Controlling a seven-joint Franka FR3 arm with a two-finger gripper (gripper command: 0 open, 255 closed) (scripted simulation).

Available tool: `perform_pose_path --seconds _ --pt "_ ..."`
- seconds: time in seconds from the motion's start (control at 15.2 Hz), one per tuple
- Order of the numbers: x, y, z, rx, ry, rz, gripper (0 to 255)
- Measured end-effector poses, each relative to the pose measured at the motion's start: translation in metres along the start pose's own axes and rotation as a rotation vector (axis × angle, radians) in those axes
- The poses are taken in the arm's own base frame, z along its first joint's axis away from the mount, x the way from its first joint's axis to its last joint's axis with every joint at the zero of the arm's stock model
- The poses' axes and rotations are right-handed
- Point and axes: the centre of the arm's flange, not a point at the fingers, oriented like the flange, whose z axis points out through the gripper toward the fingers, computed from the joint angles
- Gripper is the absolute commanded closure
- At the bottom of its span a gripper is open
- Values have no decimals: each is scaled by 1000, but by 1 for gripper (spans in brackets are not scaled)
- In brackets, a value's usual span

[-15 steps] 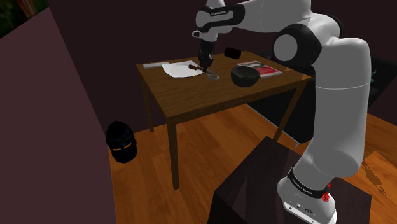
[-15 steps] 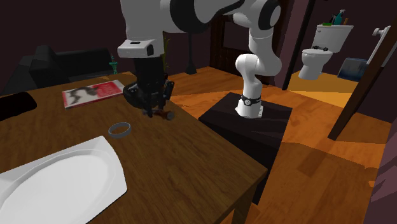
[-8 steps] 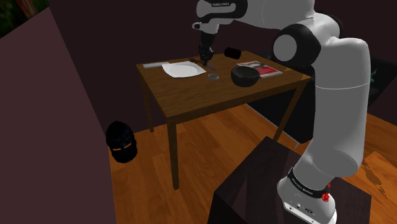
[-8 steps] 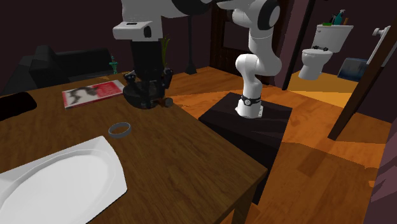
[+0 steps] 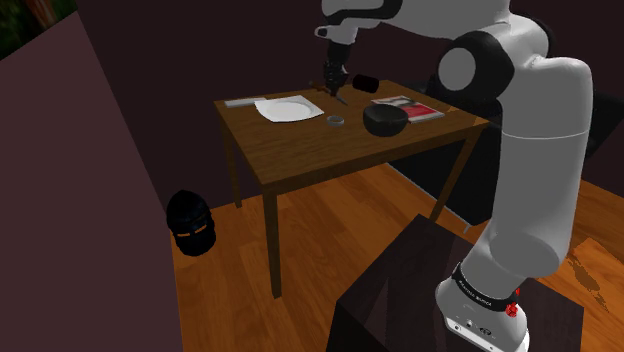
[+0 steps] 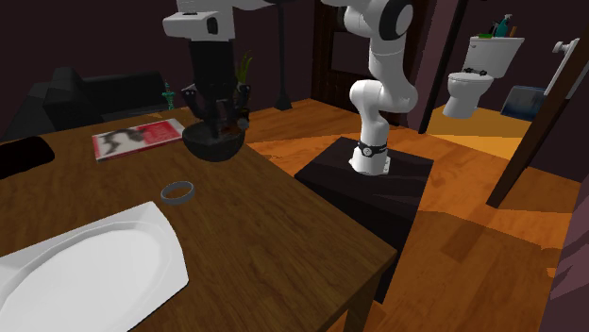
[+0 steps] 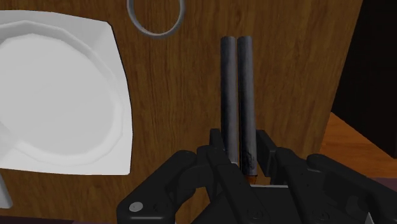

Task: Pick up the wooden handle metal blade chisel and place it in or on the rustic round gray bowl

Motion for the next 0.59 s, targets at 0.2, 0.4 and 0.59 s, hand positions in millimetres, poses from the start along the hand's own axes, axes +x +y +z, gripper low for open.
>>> perform_pose_path --seconds 0.2,0.4,0.59 --pt "-37 -7 -5 0 0 0 255" --pt "-74 -19 -11 0 0 1 255" --pt "-116 -27 -16 0 0 1 255"
